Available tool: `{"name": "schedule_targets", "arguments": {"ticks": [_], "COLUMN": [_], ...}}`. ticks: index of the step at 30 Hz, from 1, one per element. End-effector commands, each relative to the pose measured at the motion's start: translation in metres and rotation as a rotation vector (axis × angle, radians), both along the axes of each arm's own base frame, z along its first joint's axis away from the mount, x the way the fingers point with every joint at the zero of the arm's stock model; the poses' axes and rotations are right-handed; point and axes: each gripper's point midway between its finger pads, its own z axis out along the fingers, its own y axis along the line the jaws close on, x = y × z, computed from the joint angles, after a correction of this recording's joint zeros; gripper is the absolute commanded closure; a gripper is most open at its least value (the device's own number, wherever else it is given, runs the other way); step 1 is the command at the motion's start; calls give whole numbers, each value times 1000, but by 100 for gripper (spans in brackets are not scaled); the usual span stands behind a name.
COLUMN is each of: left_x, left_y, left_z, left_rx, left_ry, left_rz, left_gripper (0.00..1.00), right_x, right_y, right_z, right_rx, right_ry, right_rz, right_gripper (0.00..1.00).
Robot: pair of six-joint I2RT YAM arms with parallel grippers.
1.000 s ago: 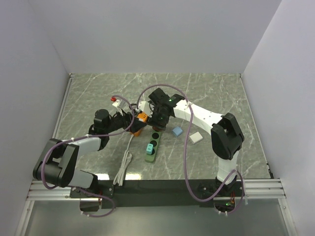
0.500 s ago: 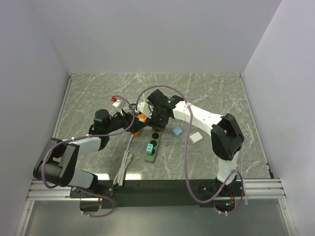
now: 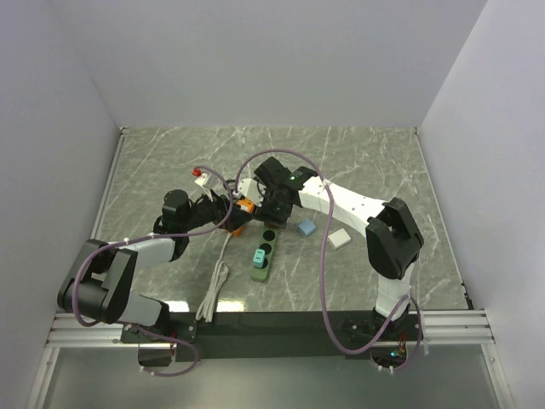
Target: Insert the plug
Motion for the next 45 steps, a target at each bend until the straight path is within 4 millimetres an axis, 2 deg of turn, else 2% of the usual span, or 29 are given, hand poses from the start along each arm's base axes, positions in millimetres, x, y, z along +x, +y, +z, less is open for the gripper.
{"name": "schedule_targets", "arguments": {"ticks": [1,10,19,29,36,43,45], "left_x": [-2,-3,-3,0,9,22,29], "left_y": [-2,-2,-3,1,21,53,67], "left_z": [12,12,12,8,16,10,10], "left_rx": [-28,-30,-33,-22,-36,-40,-49], "left_ry": [-44,-44,-42,-37,-53,-14,-8], "left_rz": [-24,-32,-37,-3,114,295,358], "left_gripper": [6,6,6,6,6,6,5], "right_x": [-15,-16,-10,-9,-5,0,1], "right_y": [-14,-15,-1,1,3,12,14], "right_z": [0,1,6,-9,-21,-26,-28], "right_rx": [-53,-55,-23,-68,-90,-61,-49], "right_ry": [30,26,30,76,89,78,74], "right_rz": [-11,-12,7,13,8,-12,-18], "right_gripper": [100,100,100,100,100,100,100]}}
